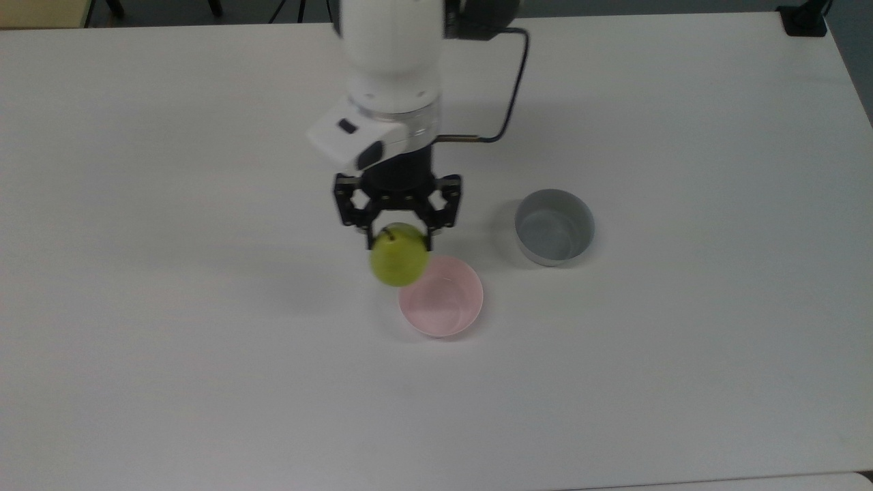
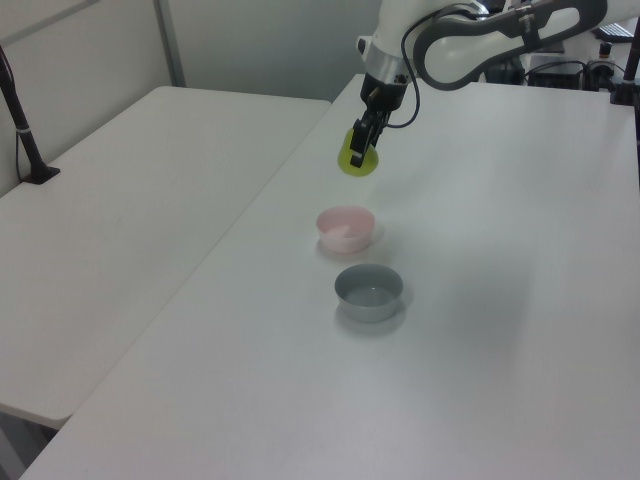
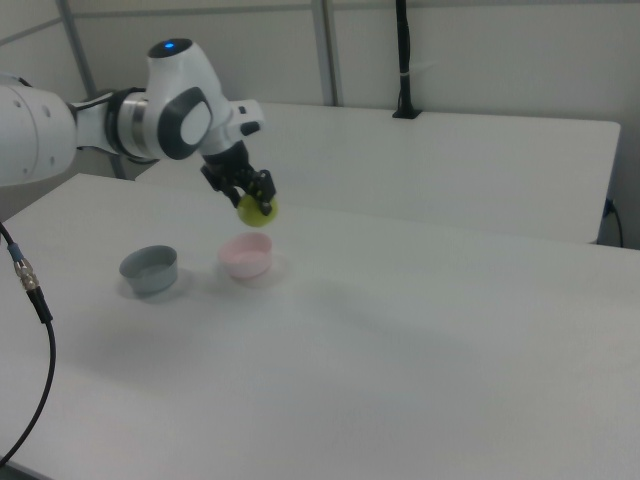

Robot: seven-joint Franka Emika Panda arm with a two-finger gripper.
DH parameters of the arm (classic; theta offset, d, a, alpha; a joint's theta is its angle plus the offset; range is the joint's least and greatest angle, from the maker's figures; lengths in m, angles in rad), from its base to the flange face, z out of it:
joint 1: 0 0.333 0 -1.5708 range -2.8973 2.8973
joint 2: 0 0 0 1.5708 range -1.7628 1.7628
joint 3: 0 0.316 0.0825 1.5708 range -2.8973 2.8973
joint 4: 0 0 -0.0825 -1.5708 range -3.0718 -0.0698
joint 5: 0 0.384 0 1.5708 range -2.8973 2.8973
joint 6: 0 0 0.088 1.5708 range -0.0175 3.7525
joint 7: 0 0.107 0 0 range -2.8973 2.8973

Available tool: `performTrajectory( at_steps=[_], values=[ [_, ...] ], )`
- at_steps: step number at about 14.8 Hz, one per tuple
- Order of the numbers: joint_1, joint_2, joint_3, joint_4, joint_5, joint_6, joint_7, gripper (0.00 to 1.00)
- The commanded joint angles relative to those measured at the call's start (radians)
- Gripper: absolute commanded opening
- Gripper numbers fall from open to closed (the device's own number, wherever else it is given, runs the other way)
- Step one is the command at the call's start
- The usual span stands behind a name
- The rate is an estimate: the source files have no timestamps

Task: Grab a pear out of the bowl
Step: 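Lift the pear up out of the pink bowl, then carry the pear beside the pink bowl and lower it onto the table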

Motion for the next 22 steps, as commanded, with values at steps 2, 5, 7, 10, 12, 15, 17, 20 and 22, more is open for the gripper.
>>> performTrajectory(
  at_steps=[2, 5, 7, 10, 12, 15, 17, 20, 22],
  values=[
    [-0.12, 0.009, -0.001, -0.013, -0.005, 0.033, -0.104, 0.43],
    [-0.161, 0.041, -0.001, -0.013, -0.007, 0.106, -0.144, 0.43],
    [-0.171, 0.08, -0.001, -0.013, -0.007, 0.16, -0.164, 0.44],
    [-0.171, 0.138, -0.001, -0.014, -0.007, 0.274, -0.159, 0.47],
    [-0.171, 0.167, -0.001, -0.014, -0.007, 0.316, -0.159, 0.47],
    [-0.171, 0.204, -0.001, -0.014, -0.01, 0.351, -0.159, 0.52],
    [-0.167, 0.229, -0.003, -0.014, -0.011, 0.376, -0.159, 0.53],
    [-0.171, 0.229, -0.003, -0.014, -0.021, 0.385, -0.155, 0.67],
    [-0.172, 0.223, -0.001, -0.014, -0.018, 0.382, -0.152, 0.84]
  ],
)
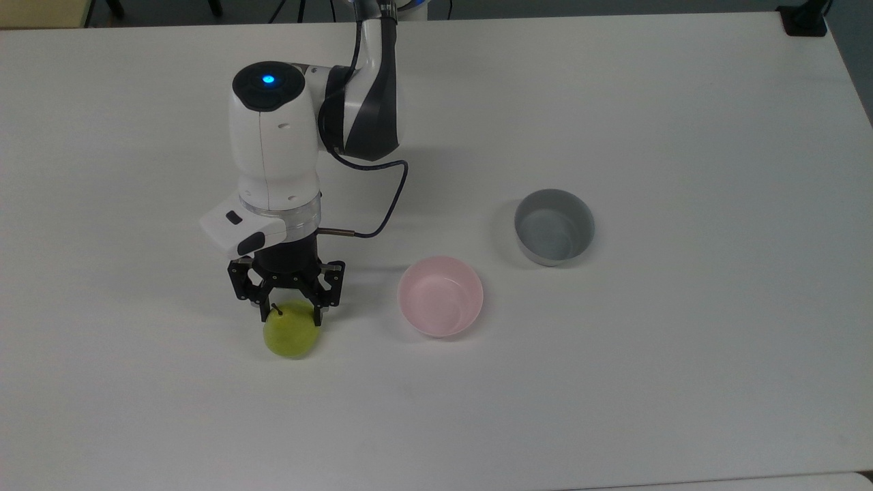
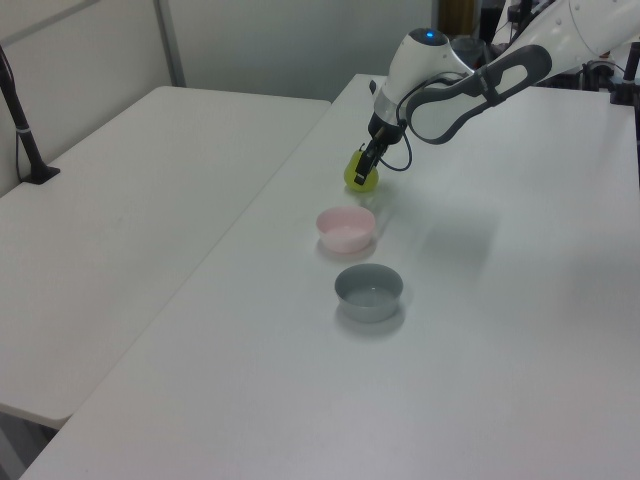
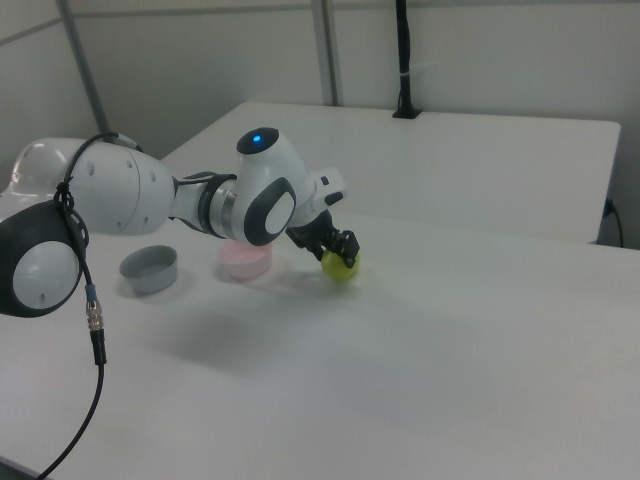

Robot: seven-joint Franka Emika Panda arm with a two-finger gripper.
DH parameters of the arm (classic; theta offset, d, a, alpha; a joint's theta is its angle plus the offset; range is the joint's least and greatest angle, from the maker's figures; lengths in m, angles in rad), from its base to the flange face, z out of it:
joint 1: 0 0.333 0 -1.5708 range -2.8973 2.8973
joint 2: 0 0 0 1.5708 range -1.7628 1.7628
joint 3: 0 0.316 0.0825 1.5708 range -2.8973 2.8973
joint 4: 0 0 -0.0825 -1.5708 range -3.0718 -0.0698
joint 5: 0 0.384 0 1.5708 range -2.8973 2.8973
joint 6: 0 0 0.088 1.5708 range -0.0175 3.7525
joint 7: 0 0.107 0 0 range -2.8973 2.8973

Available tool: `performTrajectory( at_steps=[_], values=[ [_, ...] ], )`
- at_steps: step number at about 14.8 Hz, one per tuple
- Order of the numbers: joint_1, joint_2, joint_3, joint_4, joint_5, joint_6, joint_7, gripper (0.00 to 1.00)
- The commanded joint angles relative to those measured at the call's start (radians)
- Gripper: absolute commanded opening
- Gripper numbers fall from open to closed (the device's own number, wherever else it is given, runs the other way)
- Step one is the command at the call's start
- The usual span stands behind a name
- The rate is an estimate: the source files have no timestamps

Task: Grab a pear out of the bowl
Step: 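Carry the pear beside the pink bowl and lower it onto the table, then open the gripper to release the pear upright on the table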

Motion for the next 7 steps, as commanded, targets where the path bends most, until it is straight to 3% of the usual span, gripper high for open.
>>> performTrajectory(
  at_steps=[1, 2, 7],
  values=[
    [0.001, -0.029, -0.002, -0.012, -0.008, 0.013, -0.004, 0.95],
    [0.001, -0.046, -0.002, -0.016, -0.008, 0.01, -0.004, 1.0],
    [0.005, -0.165, -0.001, -0.016, -0.005, -0.215, -0.002, 1.0]
  ],
)
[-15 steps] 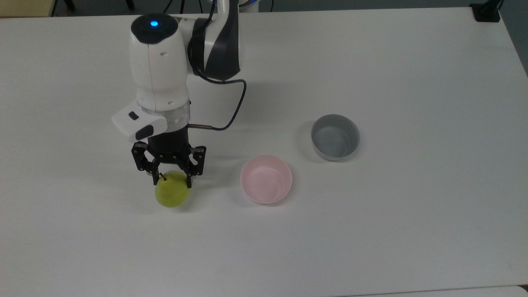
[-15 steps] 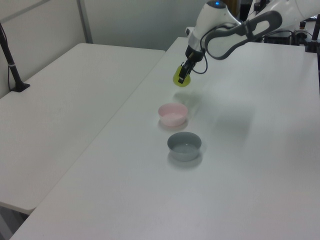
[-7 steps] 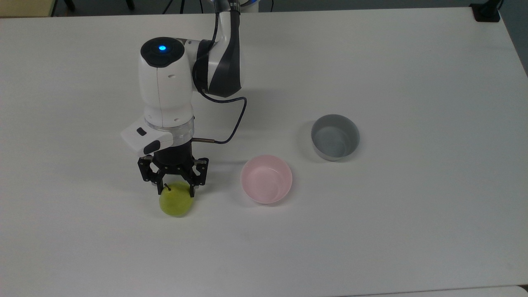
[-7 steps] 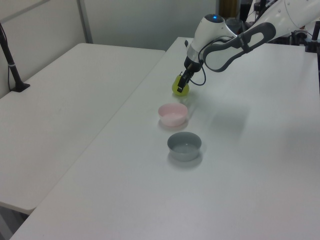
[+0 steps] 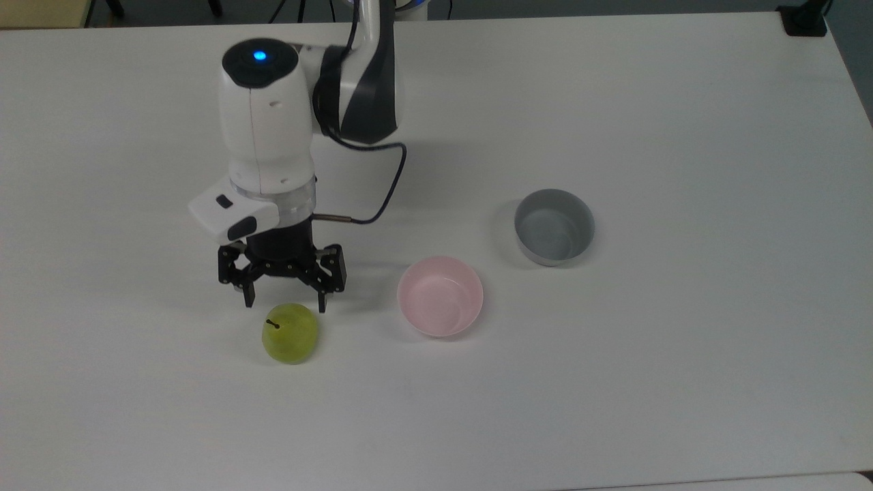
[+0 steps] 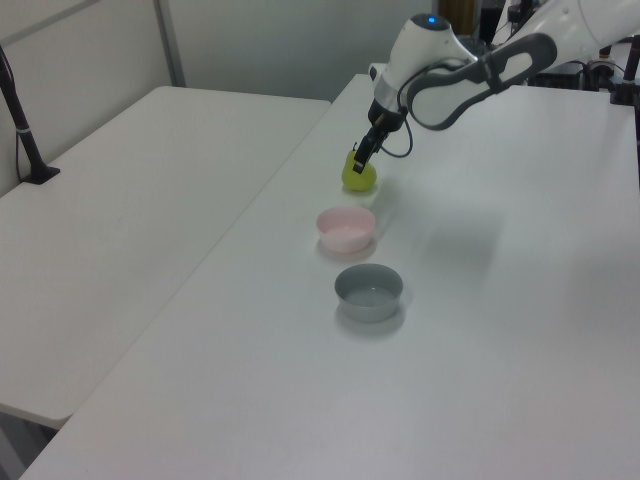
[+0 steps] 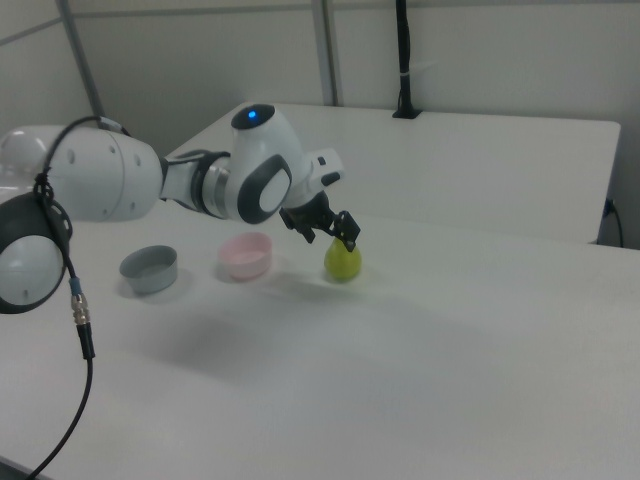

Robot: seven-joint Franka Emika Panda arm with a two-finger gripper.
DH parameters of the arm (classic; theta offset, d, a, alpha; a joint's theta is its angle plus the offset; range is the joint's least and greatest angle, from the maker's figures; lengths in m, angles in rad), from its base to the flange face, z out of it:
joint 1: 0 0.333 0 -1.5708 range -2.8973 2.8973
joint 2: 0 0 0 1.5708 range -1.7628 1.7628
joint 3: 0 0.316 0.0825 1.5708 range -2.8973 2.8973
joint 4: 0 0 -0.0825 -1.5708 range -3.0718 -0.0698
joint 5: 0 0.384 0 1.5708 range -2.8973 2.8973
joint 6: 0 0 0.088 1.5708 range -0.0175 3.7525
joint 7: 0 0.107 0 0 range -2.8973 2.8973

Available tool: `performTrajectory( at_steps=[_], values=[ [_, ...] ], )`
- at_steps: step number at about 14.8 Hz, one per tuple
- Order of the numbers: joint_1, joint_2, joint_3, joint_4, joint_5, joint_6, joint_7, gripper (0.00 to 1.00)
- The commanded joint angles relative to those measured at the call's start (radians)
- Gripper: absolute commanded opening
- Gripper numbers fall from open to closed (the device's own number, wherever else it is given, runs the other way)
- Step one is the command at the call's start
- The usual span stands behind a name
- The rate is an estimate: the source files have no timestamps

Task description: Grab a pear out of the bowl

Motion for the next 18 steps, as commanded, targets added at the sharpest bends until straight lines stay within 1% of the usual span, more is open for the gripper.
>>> performTrajectory(
  at_steps=[1, 6, 7, 9, 11, 13, 15, 16, 18],
  values=[
    [0.009, -0.137, -0.001, -0.026, -0.005, -0.188, -0.002, 1.0],
    [0.02, -0.307, 0.01, -0.028, -0.004, -0.503, -0.001, 1.0],
    [0.025, -0.359, 0.01, -0.029, -0.004, -0.582, -0.002, 1.0],
    [0.063, -0.437, 0.01, -0.048, -0.004, -0.698, -0.001, 1.0],
    [0.066, -0.515, 0.01, -0.075, -0.002, -0.762, -0.001, 1.0],
    [0.071, -0.552, 0.01, -0.075, -0.002, -0.827, 0.01, 1.0],
    [0.115, -0.575, -0.015, -0.075, -0.004, -0.856, 0.054, 1.0],
    [0.123, -0.582, -0.025, -0.075, -0.005, -0.864, 0.071, 1.0],
    [0.123, -0.585, -0.029, -0.074, -0.005, -0.876, 0.076, 1.0]
  ],
)
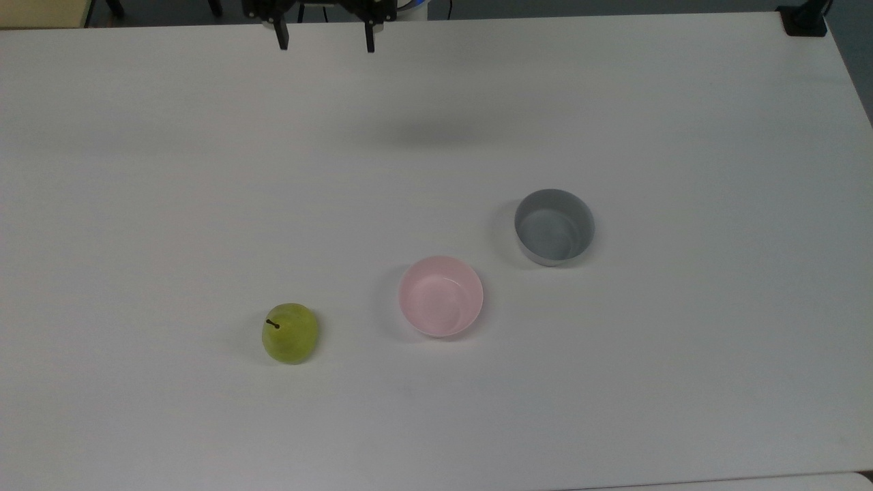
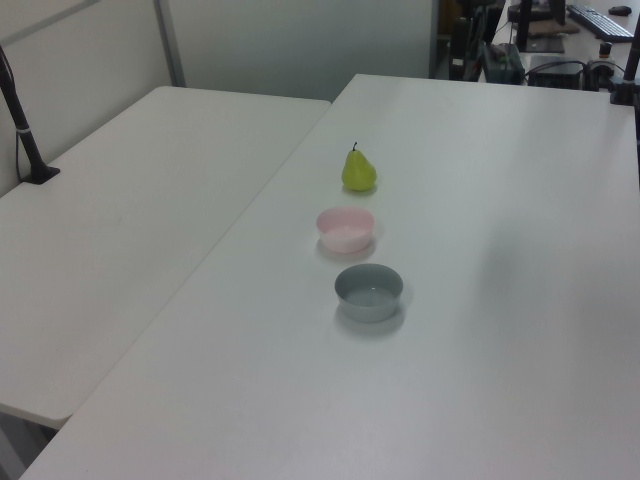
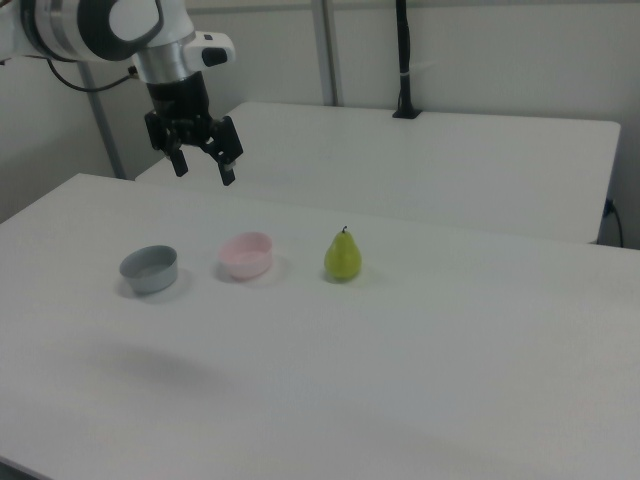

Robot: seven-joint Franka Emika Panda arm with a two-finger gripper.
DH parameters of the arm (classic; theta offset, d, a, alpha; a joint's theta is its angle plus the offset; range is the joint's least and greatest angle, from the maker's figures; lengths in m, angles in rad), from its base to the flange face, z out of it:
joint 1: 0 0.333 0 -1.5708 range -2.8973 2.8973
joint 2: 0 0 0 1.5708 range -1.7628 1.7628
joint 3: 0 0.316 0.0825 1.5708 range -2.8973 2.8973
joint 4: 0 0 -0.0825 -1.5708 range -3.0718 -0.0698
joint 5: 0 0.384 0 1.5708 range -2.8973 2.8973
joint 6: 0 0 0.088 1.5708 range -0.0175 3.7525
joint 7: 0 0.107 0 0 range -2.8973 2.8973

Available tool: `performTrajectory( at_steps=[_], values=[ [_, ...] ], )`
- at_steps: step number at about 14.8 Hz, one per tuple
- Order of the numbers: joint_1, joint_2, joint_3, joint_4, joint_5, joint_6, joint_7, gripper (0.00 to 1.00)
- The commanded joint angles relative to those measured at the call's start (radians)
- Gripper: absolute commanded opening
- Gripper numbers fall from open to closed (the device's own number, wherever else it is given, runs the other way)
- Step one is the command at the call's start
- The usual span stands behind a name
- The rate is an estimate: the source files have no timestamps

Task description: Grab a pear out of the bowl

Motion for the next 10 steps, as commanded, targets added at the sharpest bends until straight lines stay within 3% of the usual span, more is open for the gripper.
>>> performTrajectory(
  at_steps=[1, 8, 10],
  values=[
    [0.034, -0.031, -0.03, -0.037, -0.01, -0.031, 0.035, 1.0],
    [0.034, -0.029, -0.028, -0.037, -0.019, -0.034, 0.032, 1.0],
    [0.036, -0.028, -0.021, -0.039, -0.057, -0.042, 0.032, 1.0]
  ],
)
